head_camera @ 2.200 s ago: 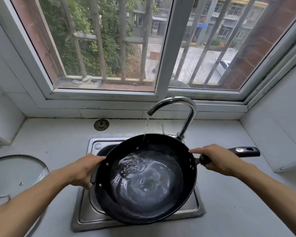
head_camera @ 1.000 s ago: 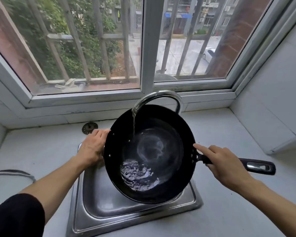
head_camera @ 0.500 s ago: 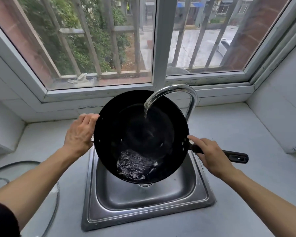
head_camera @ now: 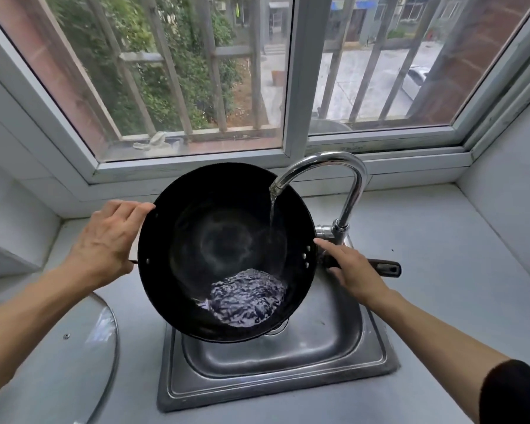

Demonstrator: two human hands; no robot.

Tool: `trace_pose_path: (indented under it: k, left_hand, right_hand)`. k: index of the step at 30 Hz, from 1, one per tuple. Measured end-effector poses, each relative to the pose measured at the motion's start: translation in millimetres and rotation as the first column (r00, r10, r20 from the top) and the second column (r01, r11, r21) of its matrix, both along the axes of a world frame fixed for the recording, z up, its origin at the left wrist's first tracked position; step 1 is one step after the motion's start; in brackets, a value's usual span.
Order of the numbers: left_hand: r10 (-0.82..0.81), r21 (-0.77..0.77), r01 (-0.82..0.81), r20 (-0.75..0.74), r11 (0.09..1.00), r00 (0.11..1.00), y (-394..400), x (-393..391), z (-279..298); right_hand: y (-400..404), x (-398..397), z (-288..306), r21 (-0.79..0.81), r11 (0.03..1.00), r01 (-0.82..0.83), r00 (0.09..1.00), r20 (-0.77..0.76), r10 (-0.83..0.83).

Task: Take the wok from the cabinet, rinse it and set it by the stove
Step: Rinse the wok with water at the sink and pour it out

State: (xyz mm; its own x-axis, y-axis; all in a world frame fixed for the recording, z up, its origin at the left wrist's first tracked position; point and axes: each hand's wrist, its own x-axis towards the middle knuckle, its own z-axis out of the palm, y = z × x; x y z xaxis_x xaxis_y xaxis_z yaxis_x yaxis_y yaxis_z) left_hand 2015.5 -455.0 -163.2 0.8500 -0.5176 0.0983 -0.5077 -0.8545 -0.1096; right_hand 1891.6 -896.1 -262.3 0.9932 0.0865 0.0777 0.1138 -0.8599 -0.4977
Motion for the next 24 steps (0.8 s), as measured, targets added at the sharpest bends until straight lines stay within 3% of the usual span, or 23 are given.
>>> trace_pose_path:
  k: [6, 11, 16, 19, 24]
  left_hand:
    - [0.022, 0.052, -0.017, -0.1, 0.999, 0.995, 23.8, -8.0, 5.3]
    - [0.074, 0.022, -0.071, -0.237, 0.997, 0.969, 39.0, -16.4, 10.2]
    - [0.101, -0.021, -0.125, -0.465, 0.992, 0.88, 45.0, -29.5, 19.0]
    - [0.079, -0.073, -0.151, -0.596, 0.986, 0.799, 42.1, -40.7, 18.5]
    - [0.033, -0.113, -0.141, -0.654, 0.983, 0.756, 35.3, -55.5, 5.1]
  right_hand:
    - [3.4, 16.9, -16.3, 0.011, 0.991, -0.133, 0.986, -0.1, 0.134]
    - [7.6, 20.0, -18.6, -0.006, 0.99, -0.138, 0.974, -0.185, 0.135]
    - [6.8, 12.8, -13.9, -0.028, 0.98, -0.197, 0.953, -0.238, 0.185]
    - [1.9, 9.4, -10.3, -0.032, 0.979, -0.203, 0.963, -0.187, 0.194]
    - [-12.4, -0.9, 13.1, -0.099, 0.976, -0.194, 0.968, -0.179, 0.174]
